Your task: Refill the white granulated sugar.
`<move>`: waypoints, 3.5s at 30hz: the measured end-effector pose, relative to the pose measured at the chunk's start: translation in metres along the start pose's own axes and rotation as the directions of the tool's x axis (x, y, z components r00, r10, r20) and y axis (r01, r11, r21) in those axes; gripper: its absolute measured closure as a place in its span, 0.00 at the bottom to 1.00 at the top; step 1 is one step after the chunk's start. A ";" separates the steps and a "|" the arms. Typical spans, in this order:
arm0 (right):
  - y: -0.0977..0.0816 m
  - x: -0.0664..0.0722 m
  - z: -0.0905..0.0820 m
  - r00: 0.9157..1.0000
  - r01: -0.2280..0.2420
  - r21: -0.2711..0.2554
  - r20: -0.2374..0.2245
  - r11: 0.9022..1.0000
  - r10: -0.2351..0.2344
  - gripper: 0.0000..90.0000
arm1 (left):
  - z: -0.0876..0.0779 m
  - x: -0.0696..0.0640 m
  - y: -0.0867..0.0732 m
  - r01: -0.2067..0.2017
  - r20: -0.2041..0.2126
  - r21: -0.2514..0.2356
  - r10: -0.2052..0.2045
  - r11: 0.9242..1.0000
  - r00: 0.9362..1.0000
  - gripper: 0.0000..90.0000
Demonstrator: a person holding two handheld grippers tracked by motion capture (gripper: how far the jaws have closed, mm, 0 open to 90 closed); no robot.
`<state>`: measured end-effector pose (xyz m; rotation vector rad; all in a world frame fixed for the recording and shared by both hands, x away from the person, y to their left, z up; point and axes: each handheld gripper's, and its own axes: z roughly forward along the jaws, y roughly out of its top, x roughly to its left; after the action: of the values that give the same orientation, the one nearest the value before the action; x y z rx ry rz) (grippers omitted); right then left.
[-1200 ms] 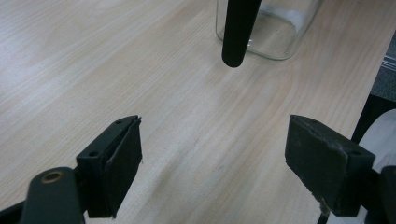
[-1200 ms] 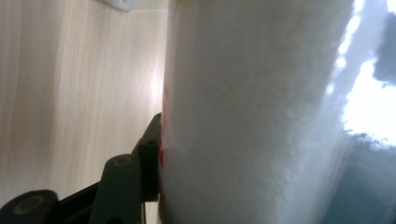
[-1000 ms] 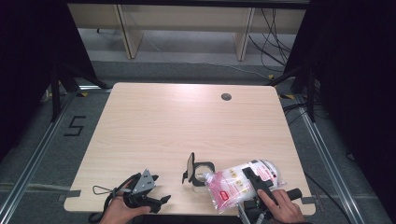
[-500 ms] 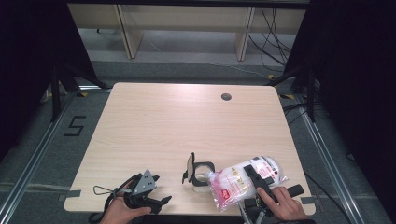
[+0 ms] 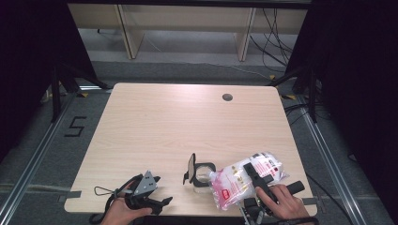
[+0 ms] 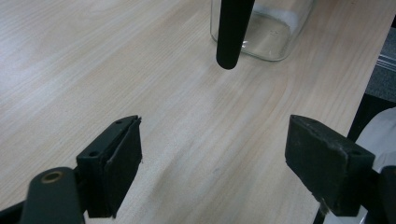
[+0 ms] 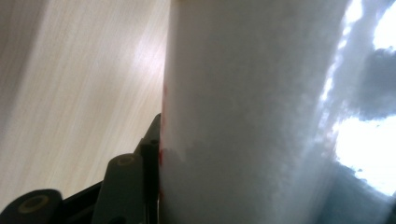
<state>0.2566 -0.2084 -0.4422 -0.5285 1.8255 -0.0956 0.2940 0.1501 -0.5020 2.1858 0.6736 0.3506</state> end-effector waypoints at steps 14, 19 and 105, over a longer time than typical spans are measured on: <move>-0.001 -0.001 -0.001 1.000 0.021 0.003 0.001 1.000 -0.021 0.57 | 0.000 0.000 0.000 -0.005 -0.005 0.002 0.005 1.000 1.000 0.21; -0.001 -0.001 0.000 1.000 0.022 -0.015 0.018 1.000 -0.021 0.57 | 0.000 0.000 0.000 -0.003 0.000 0.000 0.003 1.000 1.000 0.21; 0.012 -0.022 0.014 0.982 0.190 -0.031 0.014 0.981 -0.189 0.59 | -0.001 0.000 0.000 0.022 0.004 0.002 -0.022 1.000 1.000 0.21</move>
<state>0.2705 -0.1864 -0.4314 -0.7241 1.7652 -0.1926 0.2937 0.1507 -0.5020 2.1785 0.6954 0.3338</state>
